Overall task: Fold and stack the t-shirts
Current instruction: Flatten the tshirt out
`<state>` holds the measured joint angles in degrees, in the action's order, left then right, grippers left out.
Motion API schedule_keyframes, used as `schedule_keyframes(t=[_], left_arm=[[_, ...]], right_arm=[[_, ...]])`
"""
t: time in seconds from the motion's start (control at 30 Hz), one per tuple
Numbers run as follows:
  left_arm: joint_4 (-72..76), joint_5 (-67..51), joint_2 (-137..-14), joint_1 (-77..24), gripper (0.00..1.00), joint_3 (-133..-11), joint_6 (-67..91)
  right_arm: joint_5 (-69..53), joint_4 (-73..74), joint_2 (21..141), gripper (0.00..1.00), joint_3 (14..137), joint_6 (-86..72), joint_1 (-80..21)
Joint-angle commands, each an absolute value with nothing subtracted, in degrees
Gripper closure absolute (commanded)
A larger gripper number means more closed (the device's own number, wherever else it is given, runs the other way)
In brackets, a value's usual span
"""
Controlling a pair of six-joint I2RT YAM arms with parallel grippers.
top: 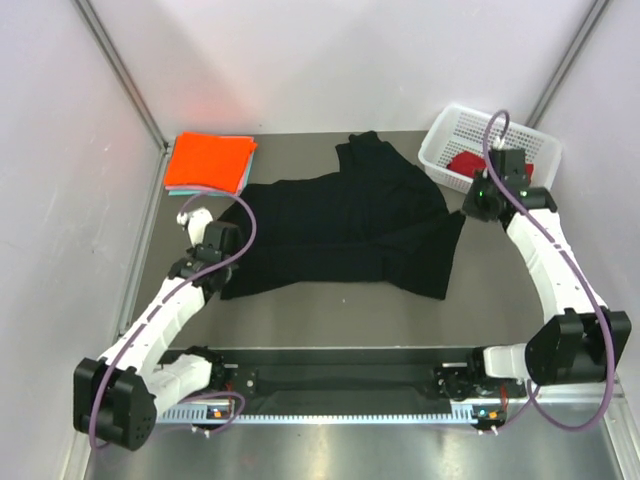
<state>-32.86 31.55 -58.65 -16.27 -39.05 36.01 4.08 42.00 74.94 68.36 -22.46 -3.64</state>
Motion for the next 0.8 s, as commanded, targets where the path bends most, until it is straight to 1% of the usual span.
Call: schedule_keyframes(t=[0.0,0.03,0.07,0.13,0.17,0.2,0.27,0.3,0.37,0.47,0.53,0.6,0.63,0.67,0.7,0.73,0.77], left_arm=[[-22.3,36.0,-57.5,-16.0,1.0,-44.1,23.9],[-18.5,35.9,-57.7,-15.9,1.0,-45.5,21.2],[-17.0,35.4,-57.9,-16.0,1.0,-48.7,16.1],[-14.0,34.2,-59.2,-15.9,1.0,-53.4,12.1],[-13.8,33.8,-60.0,-15.9,1.0,-55.8,9.5],[-13.8,33.9,-61.0,-15.9,1.0,-61.6,8.6],[-14.5,34.4,-64.0,-15.9,1.0,-67.1,7.0],[-14.2,34.5,-64.8,-15.9,1.0,-71.2,6.4],[-13.4,35.5,-66.4,-15.9,1.0,-74.9,5.1],[-9.8,36.9,-67.7,-15.9,1.0,-80.4,1.4],[-7.6,35.9,-69.7,-15.8,1.0,-85.4,-0.2],[-11.7,32.7,-70.7,-15.8,1.0,-88.8,-1.4],[-13.7,30.9,-70.3,-15.8,1.0,-89.2,-0.6],[-15.7,29.3,-69.4,-15.9,1.0,-87.9,-0.2],[-17.1,28.1,-67.8,-16.0,1.0,-85.4,1.8],[-17.1,27.3,-62.6,-16.0,1.0,-81.3,3.2],[-17.3,27.6,-59.7,-16.0,1.0,-73.7,5.9]], right_arm=[[5.5,34.9,74.9,1.0,78.7,-17.5,-4.1],[4.3,33.6,75.2,1.0,80.7,-16.8,-4.1],[3.8,32.9,75.2,1.0,84.2,-15.8,-4.1],[2.6,33.1,75.4,1.0,88.3,-16.2,-4.1],[2.6,33.6,75.6,1.0,92.8,-17.6,-4.1],[2.8,34.3,75.8,1.0,94.7,-18.4,-4.0],[1.1,33.4,75.9,1.0,98.2,-19.8,-4.1],[0.3,32.0,75.3,1.0,98.3,-19.9,-4.1],[-3.8,27.2,73.4,1.0,97.2,-19.7,-4.0],[-3.1,21.6,72.2,1.0,98.8,-19.0,-4.1],[-3.0,20.9,73.8,1.0,101.7,-18.5,-4.1],[-3.8,25.7,75.3,1.0,107.5,-19.5,-4.1],[-4.6,28.7,75.9,1.0,109.1,-20.4,-4.1],[-4.8,35.4,75.5,1.0,108.2,-22.6,-4.1],[-5.0,38.4,74.3,1.0,106.1,-23.9,-4.2],[-5.5,40.8,70.3,1.0,102.6,-25.4,-4.2],[-5.6,44.1,67.5,1.0,93.5,-27.7,-4.2]])
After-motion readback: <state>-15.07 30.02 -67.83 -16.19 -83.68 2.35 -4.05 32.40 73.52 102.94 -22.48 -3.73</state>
